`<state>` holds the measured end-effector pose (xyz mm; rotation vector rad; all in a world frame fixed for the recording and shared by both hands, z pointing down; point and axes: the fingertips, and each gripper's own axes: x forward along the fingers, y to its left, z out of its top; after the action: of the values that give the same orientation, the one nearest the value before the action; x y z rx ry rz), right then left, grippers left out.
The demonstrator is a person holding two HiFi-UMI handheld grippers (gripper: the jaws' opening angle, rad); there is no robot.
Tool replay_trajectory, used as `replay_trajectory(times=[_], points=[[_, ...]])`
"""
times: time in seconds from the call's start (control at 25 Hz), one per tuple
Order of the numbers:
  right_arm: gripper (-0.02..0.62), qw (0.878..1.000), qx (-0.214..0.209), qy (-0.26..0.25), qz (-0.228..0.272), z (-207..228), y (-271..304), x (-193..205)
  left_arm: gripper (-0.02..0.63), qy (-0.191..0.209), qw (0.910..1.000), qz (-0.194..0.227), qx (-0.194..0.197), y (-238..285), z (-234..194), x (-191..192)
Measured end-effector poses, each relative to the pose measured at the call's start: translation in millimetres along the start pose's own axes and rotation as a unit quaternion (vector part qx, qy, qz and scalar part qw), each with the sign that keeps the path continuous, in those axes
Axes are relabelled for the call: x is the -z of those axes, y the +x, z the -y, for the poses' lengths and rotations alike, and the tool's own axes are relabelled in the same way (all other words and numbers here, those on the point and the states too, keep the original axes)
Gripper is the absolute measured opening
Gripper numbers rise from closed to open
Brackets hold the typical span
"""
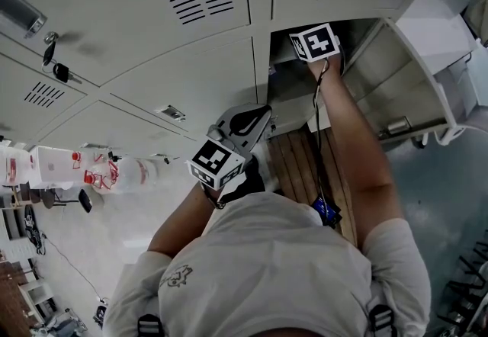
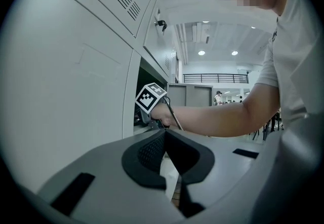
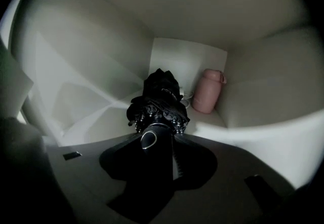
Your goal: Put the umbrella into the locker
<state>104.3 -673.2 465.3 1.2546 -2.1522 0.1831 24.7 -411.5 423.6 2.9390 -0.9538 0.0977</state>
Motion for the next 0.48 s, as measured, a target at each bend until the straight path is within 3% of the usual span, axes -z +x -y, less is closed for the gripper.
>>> replay_trajectory(times=[0.24,0.48], points=[[0.196,1.000,-0.007,-0.012,-0.008,-2.9,1.2,1.6,0.011,0.002,1.0000,-0.006,-0.005,-4.9,2.0,3.1],[0.247,1.000,-0.022,-0.008,-0.008,-7.3,-1.8,3.0,0.011,0.001,1.0000,-0.007,-0.006,-6.8,5.3,2.5]])
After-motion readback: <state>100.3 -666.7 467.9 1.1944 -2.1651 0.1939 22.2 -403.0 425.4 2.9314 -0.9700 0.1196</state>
